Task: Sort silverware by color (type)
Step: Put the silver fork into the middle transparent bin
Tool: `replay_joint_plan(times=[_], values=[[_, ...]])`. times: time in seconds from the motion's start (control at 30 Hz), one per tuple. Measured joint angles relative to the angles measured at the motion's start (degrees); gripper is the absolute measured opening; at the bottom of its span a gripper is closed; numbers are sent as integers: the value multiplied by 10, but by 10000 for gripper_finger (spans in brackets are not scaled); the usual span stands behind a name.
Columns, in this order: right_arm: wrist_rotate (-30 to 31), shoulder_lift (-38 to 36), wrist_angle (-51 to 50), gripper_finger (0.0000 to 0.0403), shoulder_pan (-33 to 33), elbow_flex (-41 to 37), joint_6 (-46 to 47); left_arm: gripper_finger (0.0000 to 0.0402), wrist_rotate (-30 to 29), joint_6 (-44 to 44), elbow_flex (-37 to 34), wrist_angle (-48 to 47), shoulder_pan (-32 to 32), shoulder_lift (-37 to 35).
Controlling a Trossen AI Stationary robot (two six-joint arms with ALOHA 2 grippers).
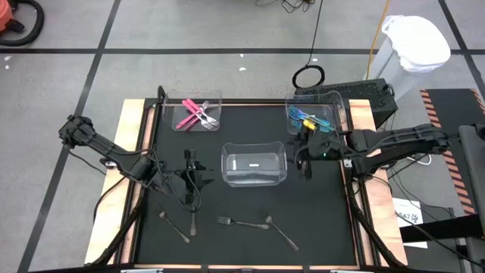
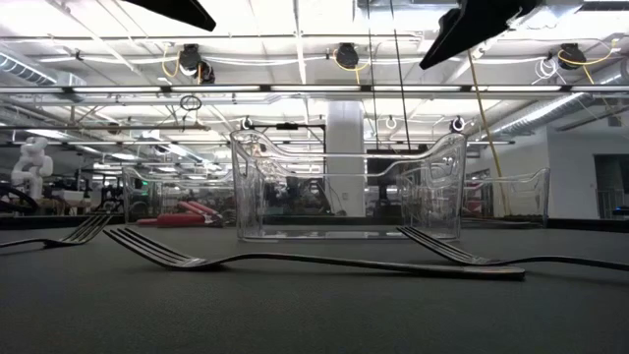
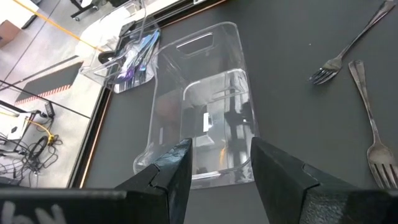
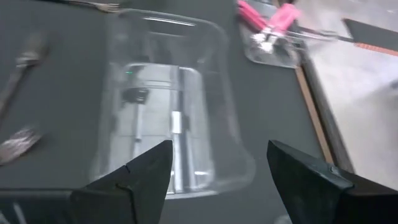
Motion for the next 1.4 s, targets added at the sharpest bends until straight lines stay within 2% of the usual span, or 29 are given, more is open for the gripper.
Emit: replay_joint_plan(times=[0.27, 0.57, 0.8, 1.0, 1.2, 1.4], values=[[2, 42, 18, 255, 112, 0, 72, 164, 9, -10, 0, 0, 0, 5], [34, 104, -23, 255, 218, 22, 222, 164, 10, -15, 0, 3, 0, 32], [33, 200, -106, 255, 266, 106, 328, 164, 60, -18, 0, 59, -1, 58], [27, 297, -159, 255, 309, 179, 400, 164, 114, -54, 0, 85, -11, 73], [-16, 370, -161, 255, 340, 204, 454, 164, 115, -75, 0, 124, -29, 73], [-16, 426, -158, 255, 356, 204, 503, 164, 114, -78, 0, 166, -53, 73]])
